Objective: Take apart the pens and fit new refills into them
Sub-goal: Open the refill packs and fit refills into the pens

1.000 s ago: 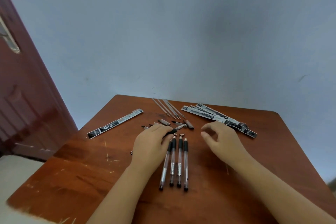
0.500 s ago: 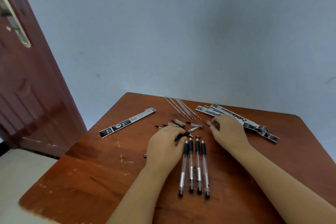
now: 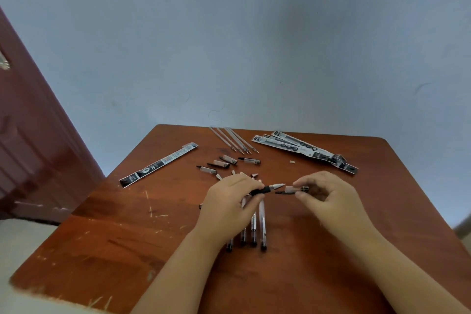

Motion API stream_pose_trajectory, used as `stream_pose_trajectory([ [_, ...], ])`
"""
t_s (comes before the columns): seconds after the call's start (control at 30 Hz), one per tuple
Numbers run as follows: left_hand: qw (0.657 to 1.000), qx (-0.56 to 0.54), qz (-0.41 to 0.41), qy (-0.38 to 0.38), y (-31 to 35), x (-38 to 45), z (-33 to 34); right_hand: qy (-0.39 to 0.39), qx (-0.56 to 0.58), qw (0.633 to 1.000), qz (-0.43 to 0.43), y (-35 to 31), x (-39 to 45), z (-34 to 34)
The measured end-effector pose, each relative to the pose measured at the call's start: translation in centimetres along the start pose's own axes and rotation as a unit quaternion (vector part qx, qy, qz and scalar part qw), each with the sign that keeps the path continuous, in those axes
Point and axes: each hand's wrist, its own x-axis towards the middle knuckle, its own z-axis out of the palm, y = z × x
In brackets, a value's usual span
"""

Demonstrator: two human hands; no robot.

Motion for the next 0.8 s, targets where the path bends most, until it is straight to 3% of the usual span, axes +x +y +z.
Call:
stream_pose_trajectory([
  [0.27, 1.000, 0.003, -0.005, -0.011, -0.1, -0.1, 0.2, 0.028, -0.037, 0.998, -0.040, 0.4, 0.0, -0.4],
  [0.63, 0.999, -0.023, 0.019, -0.039, 0.5, -0.3, 0.2, -0.021, -0.046, 0.992, -0.112, 0.5, -0.4, 0.4],
  [0.8, 0.997, -0.061, -0.005, -0.056, 0.7, -0.4, -0.1, -0.043, -0.010, 0.995, -0.087, 0.4, -0.1, -0.7],
])
